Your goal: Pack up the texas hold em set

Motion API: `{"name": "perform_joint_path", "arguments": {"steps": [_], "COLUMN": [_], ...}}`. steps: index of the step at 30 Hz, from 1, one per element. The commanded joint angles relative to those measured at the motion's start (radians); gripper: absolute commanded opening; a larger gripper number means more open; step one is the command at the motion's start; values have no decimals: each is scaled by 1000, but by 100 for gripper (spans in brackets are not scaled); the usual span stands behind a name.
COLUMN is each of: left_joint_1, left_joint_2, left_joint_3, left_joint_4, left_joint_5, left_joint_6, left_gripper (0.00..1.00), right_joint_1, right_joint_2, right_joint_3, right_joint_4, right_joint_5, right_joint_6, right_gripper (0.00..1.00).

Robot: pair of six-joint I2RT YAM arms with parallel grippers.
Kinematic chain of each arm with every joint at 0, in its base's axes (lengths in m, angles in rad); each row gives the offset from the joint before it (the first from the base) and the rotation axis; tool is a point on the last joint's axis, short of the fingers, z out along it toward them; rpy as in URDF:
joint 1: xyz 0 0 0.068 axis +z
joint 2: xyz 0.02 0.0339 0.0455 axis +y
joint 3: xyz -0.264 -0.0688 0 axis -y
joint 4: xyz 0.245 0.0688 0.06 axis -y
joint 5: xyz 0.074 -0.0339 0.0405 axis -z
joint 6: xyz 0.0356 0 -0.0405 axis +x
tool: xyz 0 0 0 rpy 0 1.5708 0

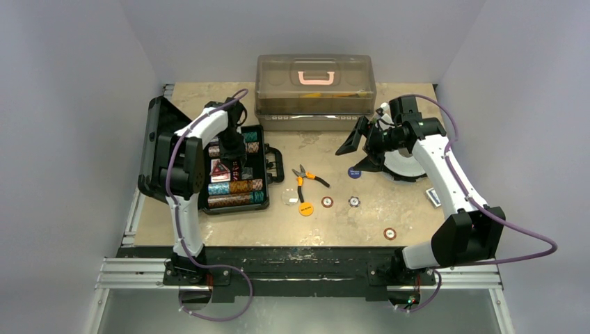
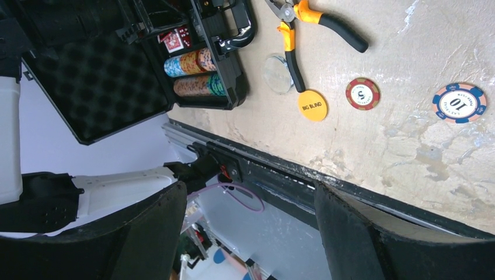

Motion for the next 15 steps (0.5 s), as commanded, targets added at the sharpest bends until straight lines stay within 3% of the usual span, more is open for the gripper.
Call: {"name": "perform_joint_path", "arguments": {"steps": [1,10,15], "left_joint_1": [5,7,7], "left_joint_2": [-72,-22,-7], "left_joint_3": [14,37,39], "left_joint_4": [-15,-30,-39], "left_joint_5": [-21,-23,-21], "left_joint_6": [2,26,29], "left_gripper": [42,29,29], "right_joint_1": [-5,-5,-6], "right_joint_2": [-31,-38,-43], "right_joint_3": [-4,-13,-12], "right_joint_4": [30,29,33], "right_joint_5": [-10,-19,-13], "right_joint_6": [-19,-22,-19], "right_gripper": [78,79,79]}}
